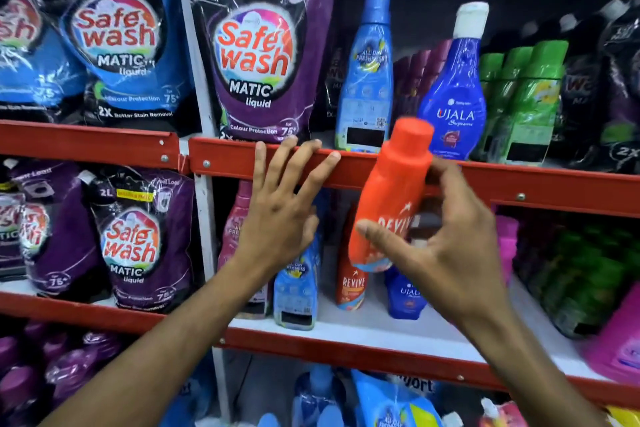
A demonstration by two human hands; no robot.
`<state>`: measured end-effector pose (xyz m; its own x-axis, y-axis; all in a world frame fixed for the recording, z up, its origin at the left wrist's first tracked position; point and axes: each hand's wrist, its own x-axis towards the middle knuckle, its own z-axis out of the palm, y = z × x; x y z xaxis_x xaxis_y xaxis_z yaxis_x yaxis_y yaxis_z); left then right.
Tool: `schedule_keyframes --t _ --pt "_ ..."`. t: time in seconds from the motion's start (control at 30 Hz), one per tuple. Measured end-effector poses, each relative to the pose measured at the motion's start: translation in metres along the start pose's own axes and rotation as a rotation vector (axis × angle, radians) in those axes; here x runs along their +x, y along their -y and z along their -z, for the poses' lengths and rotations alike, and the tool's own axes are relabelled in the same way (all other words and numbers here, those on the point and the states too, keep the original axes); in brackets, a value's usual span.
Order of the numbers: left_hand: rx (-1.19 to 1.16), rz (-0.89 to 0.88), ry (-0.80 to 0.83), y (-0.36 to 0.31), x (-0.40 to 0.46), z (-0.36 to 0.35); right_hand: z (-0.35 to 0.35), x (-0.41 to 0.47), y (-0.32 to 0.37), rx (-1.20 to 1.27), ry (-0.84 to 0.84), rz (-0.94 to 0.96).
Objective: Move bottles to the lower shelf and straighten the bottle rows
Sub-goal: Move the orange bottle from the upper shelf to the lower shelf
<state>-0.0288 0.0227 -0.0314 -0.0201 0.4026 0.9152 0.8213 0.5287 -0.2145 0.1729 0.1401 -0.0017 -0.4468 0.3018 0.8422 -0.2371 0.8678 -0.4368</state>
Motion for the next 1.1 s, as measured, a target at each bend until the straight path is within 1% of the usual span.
schedule_keyframes --t 0.13,0.33,0.5,0.63,0.9,1.03,1.1 --pt "-0.002 0.008 -0.012 -0.002 0.001 0.0 -0.023 -0.039 -0.042 -0.043 0.115 -0.148" --pt "-0.004 0.022 -0.032 -0.005 0.002 0.001 -0.067 -0.077 -0.103 -0.146 0.214 -0.344" --pt "-0.018 0.045 -0.026 -0.008 0.004 0.001 -0.095 -0.094 -0.132 -0.204 0.27 -0.439" --pt "-0.023 0.056 -0.012 -0.01 0.004 0.004 -0.105 -0.097 -0.137 -0.208 0.241 -0.464" --pt "-0.031 0.096 0.012 -0.016 0.005 0.008 -0.105 -0.099 -0.132 -0.237 0.289 -0.487" --pt "-0.044 0.118 0.009 -0.019 0.005 0.01 -0.101 -0.101 -0.127 -0.204 0.32 -0.492" --pt "-0.049 0.12 0.011 -0.019 0.005 0.01 -0.095 -0.1 -0.123 -0.205 0.315 -0.465"
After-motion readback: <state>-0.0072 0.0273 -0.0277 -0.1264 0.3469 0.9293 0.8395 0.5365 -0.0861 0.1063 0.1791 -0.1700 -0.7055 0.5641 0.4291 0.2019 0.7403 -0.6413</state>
